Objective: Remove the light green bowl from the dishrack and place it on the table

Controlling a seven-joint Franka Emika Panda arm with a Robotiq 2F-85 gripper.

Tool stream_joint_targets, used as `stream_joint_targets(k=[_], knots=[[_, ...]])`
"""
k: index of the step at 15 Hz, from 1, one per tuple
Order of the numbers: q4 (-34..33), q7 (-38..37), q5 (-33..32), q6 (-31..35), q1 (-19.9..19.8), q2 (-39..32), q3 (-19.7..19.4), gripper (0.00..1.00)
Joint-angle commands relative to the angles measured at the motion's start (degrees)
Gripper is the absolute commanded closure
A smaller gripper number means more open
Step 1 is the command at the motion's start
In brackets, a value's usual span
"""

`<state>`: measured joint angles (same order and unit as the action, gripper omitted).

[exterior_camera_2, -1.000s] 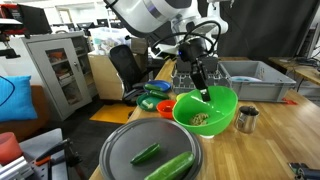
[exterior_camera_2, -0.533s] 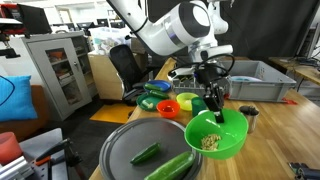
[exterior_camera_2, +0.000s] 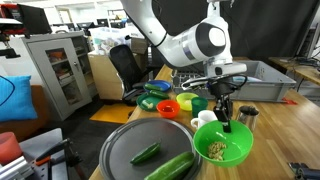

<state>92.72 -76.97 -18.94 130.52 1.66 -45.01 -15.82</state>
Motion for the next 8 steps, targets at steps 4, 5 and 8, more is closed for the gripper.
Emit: stream_joint_targets(k=[4,5,8], knots=[[-7.4,5.3,6.1,-4.6,-2.2,-4.9,1.2,0.99],[-7.8,5.7,6.7,-5.1,-2.3,-5.4,1.2,0.99],[-8.5,6.6,8.0,-6.0,-2.4,-6.4,1.1,0.99]])
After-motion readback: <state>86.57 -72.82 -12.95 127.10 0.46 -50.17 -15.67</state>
